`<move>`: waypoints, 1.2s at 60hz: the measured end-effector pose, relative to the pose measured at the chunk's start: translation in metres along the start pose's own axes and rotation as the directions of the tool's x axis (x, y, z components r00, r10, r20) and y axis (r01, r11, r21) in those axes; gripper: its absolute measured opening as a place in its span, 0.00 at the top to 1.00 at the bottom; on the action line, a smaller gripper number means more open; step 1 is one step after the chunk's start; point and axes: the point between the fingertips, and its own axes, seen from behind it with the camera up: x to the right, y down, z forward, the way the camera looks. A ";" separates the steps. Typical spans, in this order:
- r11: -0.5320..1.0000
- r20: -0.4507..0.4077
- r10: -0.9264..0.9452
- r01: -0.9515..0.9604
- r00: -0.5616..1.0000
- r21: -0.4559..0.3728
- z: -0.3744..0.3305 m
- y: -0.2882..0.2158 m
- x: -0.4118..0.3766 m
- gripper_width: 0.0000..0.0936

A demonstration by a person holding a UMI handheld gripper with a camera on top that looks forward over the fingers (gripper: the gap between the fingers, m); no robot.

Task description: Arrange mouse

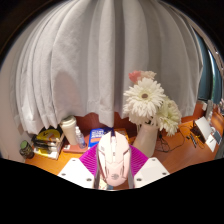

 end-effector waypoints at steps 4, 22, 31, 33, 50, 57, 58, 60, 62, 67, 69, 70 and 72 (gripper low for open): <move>0.999 0.026 -0.031 0.031 0.999 0.010 0.002 -0.004 -0.030 0.57; 0.976 0.081 -0.078 0.093 0.994 -0.195 0.074 0.122 -0.112 0.57; 0.955 0.080 -0.057 0.077 0.995 -0.285 0.086 0.180 -0.117 0.58; 0.952 0.084 -0.055 0.077 0.995 -0.296 0.088 0.190 -0.118 0.58; 0.954 0.083 -0.027 0.050 0.996 -0.295 0.095 0.207 -0.119 0.45; 0.949 0.073 -0.007 0.029 0.997 -0.314 0.088 0.204 -0.118 0.32; 0.950 0.070 -0.007 0.029 0.998 -0.311 0.085 0.202 -0.117 0.24; 0.954 0.068 -0.013 0.033 0.998 -0.298 0.078 0.194 -0.115 0.20; 0.959 0.072 -0.016 0.036 0.997 -0.280 0.070 0.185 -0.115 0.18; 0.970 0.082 -0.009 0.029 0.997 -0.243 0.040 0.164 -0.116 0.13; 0.974 0.091 -0.008 0.028 0.996 -0.224 0.026 0.155 -0.117 0.12; 0.976 0.096 -0.008 0.029 0.995 -0.217 0.018 0.151 -0.117 0.12; 0.978 0.103 -0.009 0.030 0.995 -0.209 0.001 0.145 -0.116 0.11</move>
